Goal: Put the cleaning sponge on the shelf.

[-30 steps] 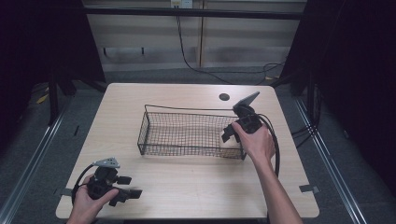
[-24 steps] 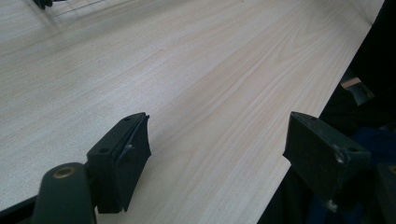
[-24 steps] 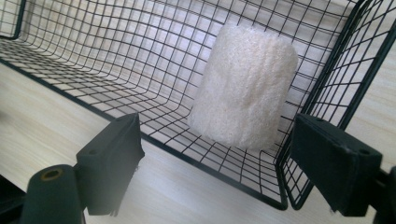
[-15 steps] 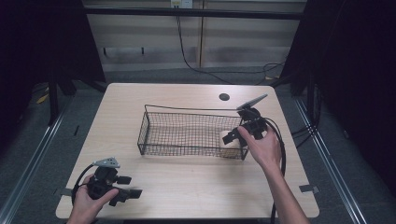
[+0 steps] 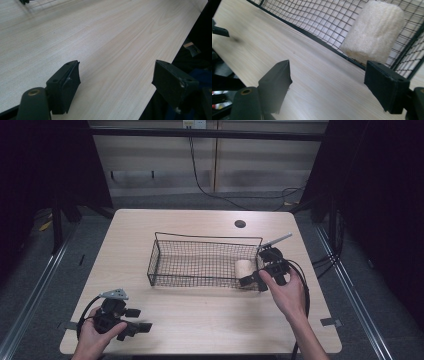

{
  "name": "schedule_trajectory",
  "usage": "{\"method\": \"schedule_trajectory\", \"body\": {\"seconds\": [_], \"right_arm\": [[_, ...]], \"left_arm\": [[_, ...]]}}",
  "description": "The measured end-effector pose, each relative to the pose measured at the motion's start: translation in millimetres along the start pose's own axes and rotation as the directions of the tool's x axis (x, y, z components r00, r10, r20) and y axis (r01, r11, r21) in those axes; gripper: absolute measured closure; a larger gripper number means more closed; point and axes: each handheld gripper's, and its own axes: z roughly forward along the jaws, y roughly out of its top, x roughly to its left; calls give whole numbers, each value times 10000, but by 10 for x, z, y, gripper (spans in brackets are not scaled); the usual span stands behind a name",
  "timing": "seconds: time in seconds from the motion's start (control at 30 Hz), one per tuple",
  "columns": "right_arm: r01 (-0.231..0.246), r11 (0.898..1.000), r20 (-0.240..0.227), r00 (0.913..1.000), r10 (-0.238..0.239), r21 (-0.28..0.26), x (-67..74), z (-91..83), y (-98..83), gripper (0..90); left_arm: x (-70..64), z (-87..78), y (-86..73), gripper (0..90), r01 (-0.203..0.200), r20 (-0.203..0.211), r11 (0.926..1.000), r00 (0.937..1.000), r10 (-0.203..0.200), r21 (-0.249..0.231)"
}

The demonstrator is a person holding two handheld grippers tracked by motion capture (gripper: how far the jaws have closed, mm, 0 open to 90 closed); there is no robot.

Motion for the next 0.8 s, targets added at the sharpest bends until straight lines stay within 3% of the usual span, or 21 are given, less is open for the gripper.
{"method": "schedule_trajectory", "body": {"seconds": [0.1,0.4,0.8], "right_arm": [[70,9999,-158,9998,-73,-142,8,-16,-57,222],[546,9963,275,9982,-529,-662,88,-24,-330,238],[469,9971,442,9980,-443,-603,13,20,-718,230]], "left_arm": [[0,-3,1,215,18,14,10000,10000,-18,7],[-2,0,-1,215,15,-20,10000,10000,-15,34],[2,3,-2,212,37,-27,10000,10000,-37,34]]}}
